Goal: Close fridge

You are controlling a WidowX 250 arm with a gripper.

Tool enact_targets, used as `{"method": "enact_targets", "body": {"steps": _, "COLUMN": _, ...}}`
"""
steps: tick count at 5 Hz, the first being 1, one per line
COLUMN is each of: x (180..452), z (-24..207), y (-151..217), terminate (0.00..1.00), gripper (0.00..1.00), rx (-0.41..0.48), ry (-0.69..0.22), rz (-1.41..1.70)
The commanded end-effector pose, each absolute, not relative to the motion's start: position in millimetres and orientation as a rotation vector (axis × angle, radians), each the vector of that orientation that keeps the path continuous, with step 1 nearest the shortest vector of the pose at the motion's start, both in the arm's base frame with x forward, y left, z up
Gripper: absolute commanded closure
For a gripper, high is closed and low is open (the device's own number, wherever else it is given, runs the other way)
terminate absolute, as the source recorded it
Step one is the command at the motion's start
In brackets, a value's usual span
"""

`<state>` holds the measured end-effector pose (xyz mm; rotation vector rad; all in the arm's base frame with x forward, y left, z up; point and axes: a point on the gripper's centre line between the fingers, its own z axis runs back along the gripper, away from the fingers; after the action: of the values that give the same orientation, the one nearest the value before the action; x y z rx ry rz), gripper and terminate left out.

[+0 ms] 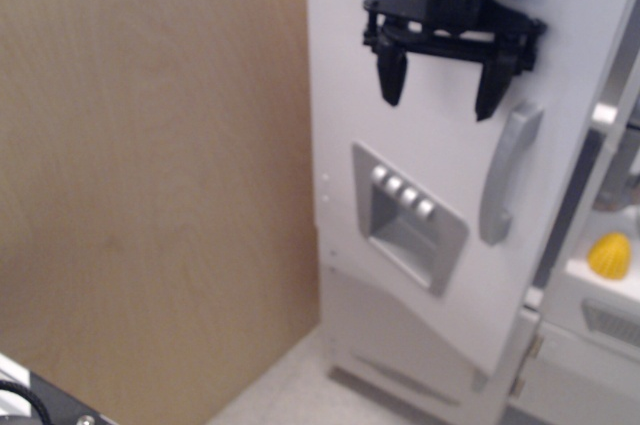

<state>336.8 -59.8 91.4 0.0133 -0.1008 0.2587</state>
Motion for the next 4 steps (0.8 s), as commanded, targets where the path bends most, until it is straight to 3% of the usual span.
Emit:
{"method": "enact_targets", "body": {"steps": 1, "x": 359, "z": 118, "y": -60, "terminate": 0.0, "gripper": 0.0, "rx": -0.02, "ry": -0.181, "rz": 0.286}}
{"method": "enact_targets", "body": {"steps": 4, "x": 380, "z": 126, "y": -57, "terminate": 0.0, "gripper": 0.0, "rx": -0.034, "ry": -0.215, "rz": 0.334}}
